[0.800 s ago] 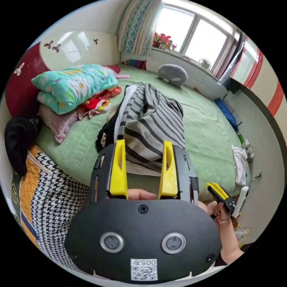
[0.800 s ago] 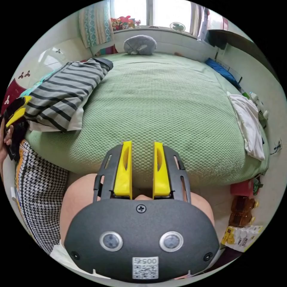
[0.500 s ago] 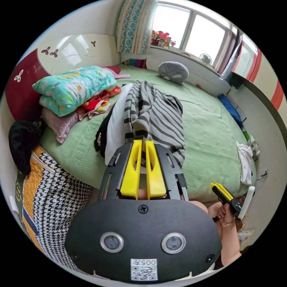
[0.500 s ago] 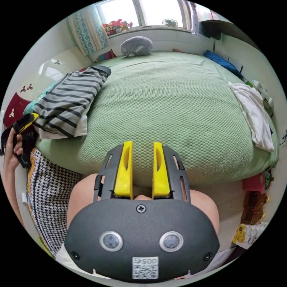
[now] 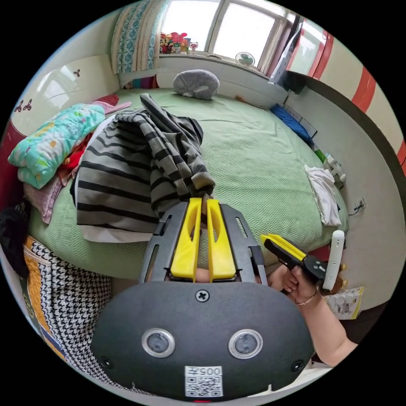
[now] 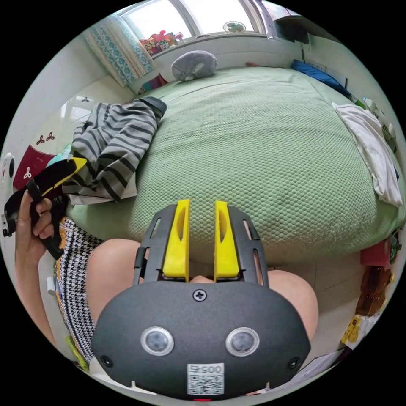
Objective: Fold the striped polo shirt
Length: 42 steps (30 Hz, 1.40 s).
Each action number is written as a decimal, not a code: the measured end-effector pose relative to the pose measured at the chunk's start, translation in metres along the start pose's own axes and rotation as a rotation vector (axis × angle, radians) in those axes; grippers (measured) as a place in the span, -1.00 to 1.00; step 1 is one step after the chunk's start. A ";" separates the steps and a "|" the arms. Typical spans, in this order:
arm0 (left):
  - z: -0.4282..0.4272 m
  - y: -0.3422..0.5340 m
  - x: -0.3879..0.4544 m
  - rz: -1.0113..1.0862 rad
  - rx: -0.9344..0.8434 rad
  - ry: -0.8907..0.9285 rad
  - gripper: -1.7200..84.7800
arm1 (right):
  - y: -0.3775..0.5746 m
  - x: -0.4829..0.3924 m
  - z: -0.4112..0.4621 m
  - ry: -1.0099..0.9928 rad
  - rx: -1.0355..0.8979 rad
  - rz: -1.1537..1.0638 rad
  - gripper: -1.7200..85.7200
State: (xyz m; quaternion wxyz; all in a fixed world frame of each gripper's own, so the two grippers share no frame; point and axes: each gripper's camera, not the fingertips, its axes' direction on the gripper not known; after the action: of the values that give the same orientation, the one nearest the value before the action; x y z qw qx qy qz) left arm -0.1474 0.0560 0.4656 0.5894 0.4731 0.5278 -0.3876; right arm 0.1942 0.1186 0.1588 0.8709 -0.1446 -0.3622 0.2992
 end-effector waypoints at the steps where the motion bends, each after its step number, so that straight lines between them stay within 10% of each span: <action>1: 0.005 -0.006 0.000 0.018 -0.028 -0.012 -0.89 | -0.001 -0.001 0.003 0.011 -0.019 0.001 -0.75; 17: 0.065 0.009 -0.030 0.112 0.111 0.178 -0.87 | -0.067 -0.023 -0.008 -0.378 0.079 -0.060 -0.64; 31: 0.102 -0.007 -0.058 0.098 0.073 0.360 -0.87 | -0.214 -0.228 0.028 -0.468 -0.120 -0.396 -0.48; 42: 0.117 -0.017 -0.038 0.213 0.092 0.256 -0.87 | -0.215 -0.355 0.063 0.100 -0.073 -0.607 -0.60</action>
State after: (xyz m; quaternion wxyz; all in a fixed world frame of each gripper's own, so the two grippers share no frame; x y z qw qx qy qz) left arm -0.1391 -0.0626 0.5005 0.5329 0.5981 0.5271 -0.2835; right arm 0.0404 -0.2687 0.1100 0.9314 -0.0754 -0.3561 0.0047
